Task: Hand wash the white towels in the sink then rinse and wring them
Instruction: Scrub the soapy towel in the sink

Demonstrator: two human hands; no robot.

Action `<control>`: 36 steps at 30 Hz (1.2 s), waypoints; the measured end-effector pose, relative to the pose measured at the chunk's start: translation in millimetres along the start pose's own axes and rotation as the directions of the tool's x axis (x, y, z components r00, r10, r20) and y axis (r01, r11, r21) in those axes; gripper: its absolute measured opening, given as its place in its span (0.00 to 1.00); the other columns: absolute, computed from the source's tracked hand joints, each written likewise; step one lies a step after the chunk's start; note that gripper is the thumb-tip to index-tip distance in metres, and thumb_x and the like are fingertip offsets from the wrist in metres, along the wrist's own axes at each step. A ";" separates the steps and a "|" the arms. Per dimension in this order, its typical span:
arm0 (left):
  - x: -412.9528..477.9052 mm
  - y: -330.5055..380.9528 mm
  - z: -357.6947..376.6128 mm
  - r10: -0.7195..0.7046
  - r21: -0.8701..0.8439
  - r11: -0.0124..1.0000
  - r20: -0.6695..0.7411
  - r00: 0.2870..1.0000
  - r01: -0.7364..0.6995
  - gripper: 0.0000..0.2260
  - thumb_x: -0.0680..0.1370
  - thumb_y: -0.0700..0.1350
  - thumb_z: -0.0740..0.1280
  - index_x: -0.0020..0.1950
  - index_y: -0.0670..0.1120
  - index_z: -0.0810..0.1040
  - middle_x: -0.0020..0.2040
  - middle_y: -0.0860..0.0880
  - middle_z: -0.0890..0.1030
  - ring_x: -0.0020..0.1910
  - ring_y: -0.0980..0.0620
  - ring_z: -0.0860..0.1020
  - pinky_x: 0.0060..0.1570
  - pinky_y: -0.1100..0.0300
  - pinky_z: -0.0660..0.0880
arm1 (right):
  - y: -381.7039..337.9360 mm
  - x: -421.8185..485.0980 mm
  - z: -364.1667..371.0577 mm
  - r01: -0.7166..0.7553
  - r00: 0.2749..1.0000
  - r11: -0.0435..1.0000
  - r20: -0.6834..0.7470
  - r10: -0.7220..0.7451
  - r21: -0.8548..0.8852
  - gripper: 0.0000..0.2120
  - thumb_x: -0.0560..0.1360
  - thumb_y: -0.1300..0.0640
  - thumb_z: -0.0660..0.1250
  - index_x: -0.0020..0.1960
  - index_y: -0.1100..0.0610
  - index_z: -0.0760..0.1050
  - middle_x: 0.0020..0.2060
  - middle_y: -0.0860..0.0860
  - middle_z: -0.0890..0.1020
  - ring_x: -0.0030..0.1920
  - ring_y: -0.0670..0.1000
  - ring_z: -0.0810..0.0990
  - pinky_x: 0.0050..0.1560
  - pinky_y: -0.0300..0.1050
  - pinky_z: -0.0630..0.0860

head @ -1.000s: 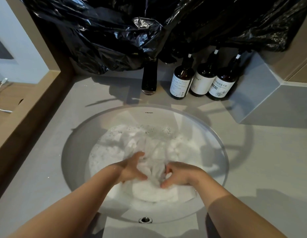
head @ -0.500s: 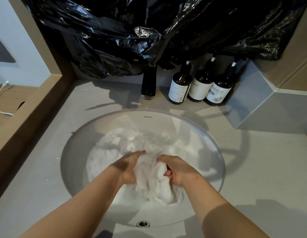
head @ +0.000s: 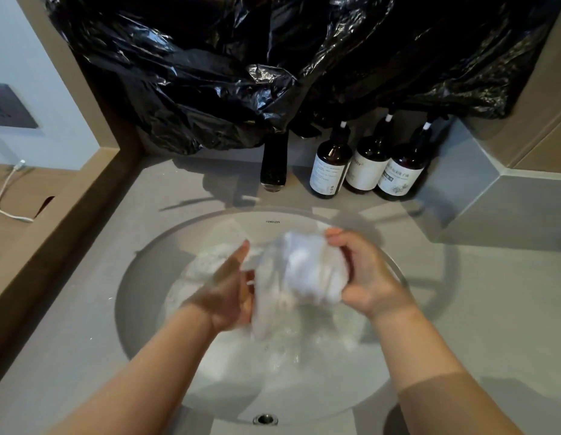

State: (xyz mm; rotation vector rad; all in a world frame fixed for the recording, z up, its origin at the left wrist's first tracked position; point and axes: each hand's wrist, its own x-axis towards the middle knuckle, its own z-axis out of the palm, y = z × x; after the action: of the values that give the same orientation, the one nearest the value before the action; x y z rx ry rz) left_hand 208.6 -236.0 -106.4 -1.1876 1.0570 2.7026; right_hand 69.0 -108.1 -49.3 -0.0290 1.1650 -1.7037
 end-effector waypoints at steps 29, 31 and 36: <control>-77.4 81.3 101.8 0.713 0.164 0.663 0.158 0.683 -0.730 0.08 0.75 0.48 0.64 0.38 0.46 0.73 0.37 0.46 0.71 0.38 0.49 0.71 0.38 0.56 0.68 | -67.3 -58.3 58.7 0.546 0.836 0.789 0.116 -0.537 -0.284 0.06 0.61 0.60 0.69 0.37 0.59 0.74 0.30 0.54 0.77 0.33 0.53 0.77 0.37 0.42 0.73; -66.6 75.1 96.1 0.686 0.254 0.678 0.118 0.718 -0.690 0.06 0.68 0.47 0.66 0.32 0.49 0.73 0.33 0.48 0.70 0.35 0.51 0.69 0.35 0.58 0.65 | -59.6 -50.1 49.7 0.485 0.853 0.770 0.031 -0.521 -0.415 0.07 0.63 0.61 0.73 0.38 0.58 0.75 0.31 0.54 0.76 0.34 0.52 0.76 0.38 0.43 0.72; -29.3 31.2 60.1 0.656 0.625 0.630 -0.112 0.746 -0.461 0.16 0.74 0.49 0.70 0.34 0.42 0.69 0.29 0.48 0.68 0.27 0.55 0.68 0.29 0.62 0.65 | -19.4 -16.8 0.7 0.078 0.902 0.545 -0.174 -0.395 -0.835 0.20 0.69 0.54 0.75 0.55 0.53 0.69 0.43 0.51 0.77 0.45 0.52 0.77 0.49 0.45 0.73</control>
State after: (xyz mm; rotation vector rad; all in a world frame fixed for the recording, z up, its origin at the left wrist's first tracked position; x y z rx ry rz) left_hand 182.3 -217.7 -39.9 -1.3644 2.4554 2.2079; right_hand 63.5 -96.0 -27.3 -0.5112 2.2491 -1.2533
